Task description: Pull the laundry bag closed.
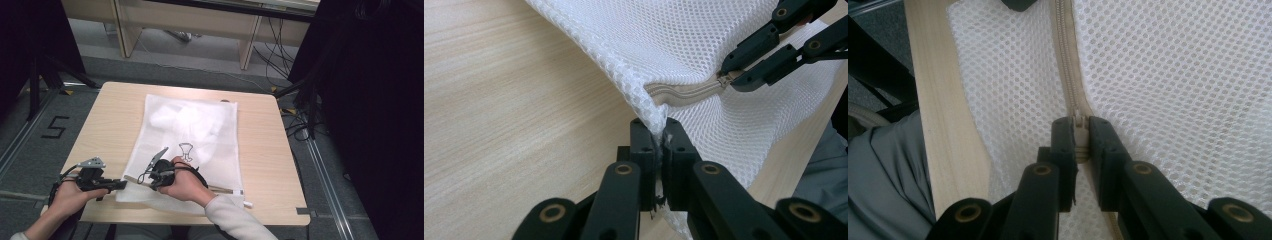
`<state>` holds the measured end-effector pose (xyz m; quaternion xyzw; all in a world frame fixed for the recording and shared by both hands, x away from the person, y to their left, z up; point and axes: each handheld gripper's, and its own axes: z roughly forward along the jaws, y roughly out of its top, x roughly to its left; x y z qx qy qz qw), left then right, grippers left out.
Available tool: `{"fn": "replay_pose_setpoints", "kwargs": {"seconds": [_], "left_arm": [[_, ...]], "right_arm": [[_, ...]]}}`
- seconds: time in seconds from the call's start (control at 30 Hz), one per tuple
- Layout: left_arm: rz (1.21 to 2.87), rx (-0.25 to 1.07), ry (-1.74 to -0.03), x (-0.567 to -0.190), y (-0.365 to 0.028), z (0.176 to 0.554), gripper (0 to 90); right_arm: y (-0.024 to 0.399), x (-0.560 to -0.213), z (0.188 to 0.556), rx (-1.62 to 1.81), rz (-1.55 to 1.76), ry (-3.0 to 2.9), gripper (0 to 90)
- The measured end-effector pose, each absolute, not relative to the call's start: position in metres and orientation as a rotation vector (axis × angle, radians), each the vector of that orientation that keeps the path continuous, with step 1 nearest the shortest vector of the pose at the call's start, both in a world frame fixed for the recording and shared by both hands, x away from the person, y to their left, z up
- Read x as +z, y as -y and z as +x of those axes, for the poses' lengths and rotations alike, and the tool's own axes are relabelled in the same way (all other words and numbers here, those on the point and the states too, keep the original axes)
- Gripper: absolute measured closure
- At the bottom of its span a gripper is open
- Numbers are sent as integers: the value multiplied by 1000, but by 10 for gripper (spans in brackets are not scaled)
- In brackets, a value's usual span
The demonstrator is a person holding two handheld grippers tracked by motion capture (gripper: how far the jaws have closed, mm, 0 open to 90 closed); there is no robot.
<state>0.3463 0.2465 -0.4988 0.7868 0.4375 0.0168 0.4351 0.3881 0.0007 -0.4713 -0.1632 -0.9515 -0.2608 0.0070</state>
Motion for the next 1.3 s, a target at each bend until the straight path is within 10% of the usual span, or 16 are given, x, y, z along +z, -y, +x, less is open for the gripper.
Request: {"fn": "replay_pose_setpoints", "kwargs": {"seconds": [1.3], "left_arm": [[1966,47,-1102,-500,-247,347,851]], "right_arm": [[11,-469,389,-781,-552,2986,826]]}}
